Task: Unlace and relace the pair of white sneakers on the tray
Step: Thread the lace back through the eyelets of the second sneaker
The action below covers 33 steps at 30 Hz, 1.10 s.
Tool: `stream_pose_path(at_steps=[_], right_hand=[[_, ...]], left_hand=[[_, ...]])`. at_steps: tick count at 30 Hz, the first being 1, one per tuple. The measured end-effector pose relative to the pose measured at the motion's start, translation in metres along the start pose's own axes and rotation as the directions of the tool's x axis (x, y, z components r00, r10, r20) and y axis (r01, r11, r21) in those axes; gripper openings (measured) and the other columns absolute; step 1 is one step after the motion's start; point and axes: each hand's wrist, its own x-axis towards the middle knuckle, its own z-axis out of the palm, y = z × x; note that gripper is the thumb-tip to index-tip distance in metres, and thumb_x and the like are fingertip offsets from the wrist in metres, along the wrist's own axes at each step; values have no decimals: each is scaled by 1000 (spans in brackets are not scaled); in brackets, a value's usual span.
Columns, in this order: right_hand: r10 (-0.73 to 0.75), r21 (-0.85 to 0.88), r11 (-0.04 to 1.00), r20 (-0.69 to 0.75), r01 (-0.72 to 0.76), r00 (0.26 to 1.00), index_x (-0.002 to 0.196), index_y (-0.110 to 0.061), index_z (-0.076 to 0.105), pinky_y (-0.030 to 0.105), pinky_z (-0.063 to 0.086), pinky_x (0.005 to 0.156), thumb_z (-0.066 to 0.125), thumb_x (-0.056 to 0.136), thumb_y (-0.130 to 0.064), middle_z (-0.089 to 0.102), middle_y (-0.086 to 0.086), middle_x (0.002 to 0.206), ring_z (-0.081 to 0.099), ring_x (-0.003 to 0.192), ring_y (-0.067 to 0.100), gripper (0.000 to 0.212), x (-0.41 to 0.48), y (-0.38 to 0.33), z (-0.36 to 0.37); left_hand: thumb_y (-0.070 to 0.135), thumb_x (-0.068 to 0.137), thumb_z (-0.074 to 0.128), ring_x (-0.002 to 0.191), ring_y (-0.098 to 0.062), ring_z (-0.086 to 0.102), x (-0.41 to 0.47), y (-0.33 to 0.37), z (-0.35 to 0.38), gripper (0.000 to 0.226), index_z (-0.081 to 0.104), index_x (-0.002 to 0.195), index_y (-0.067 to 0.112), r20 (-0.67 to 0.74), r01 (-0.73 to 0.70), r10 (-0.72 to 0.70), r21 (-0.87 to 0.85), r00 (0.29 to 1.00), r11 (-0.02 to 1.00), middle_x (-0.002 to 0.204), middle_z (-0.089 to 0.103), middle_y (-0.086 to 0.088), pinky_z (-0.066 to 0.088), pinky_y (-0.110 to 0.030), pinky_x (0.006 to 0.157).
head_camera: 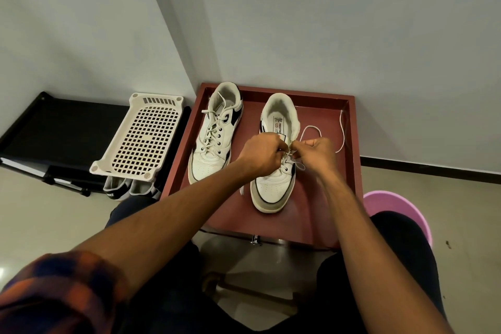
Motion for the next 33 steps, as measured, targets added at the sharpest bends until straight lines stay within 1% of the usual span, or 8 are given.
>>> stream_pose_path(at_steps=[3,9,15,20,23,27,30,33], right_hand=[[-13,-16,1000,16,13,1000,63,-24,78,47,56,64,70,58,-55,73,7,63,65,58,25,32,1,3,-3],[-77,33,997,198,72,977,72,-16,81,36,45,67,87,78,-17,73,25,77,57,66,25,9,-1,10,-21],[-131,32,991,179,127,975,74,-16,75,22,45,54,77,86,-1,73,3,65,58,55,16,20,-2,10,-15],[-168,-27,984,173,175,971,75,-17,73,18,44,52,73,90,-1,68,3,63,56,53,8,22,-2,16,-21],[-176,47,984,99,173,979,76,-17,74,24,49,60,72,87,4,71,2,67,60,61,14,24,0,14,-18],[-107,136,985,-18,108,994,73,-24,77,30,54,70,73,82,5,76,2,73,65,69,18,30,2,13,-11],[-44,179,981,-154,72,987,70,-28,78,34,60,84,71,78,5,78,-5,78,70,78,12,35,13,8,-14],[-39,120,989,-326,82,945,81,-24,81,29,58,89,68,81,1,79,-3,87,70,80,8,28,36,-7,-36]], left_hand=[[21,89,60,92,-26,64,3,-1,0,22,77,103,24,6,3,-3,-31,1000,1000,98,71,0,47,-32,70],[21,91,66,93,-15,65,3,-6,4,17,78,103,19,30,112,-109,-195,994,974,103,75,4,39,-22,73],[18,91,63,102,-14,68,9,-6,-12,23,76,110,19,100,191,-170,-282,980,940,113,74,3,51,-25,90],[21,90,65,86,-19,72,27,-2,-35,19,76,101,11,89,250,-234,-285,968,925,94,77,-5,56,-37,87],[30,88,69,83,-20,73,42,8,-41,24,72,102,10,103,277,-258,-299,961,913,89,76,-6,58,-34,81],[31,84,75,86,-17,63,55,19,-34,30,70,103,8,107,249,-236,-139,966,958,91,68,-1,42,-25,69],[24,80,77,70,-16,59,59,15,-27,19,66,80,9,136,267,-253,-100,958,958,69,62,2,35,-22,50],[23,77,80,67,-18,68,66,9,-26,21,70,78,4,211,288,-259,-118,943,950,70,70,-2,51,-26,59]])
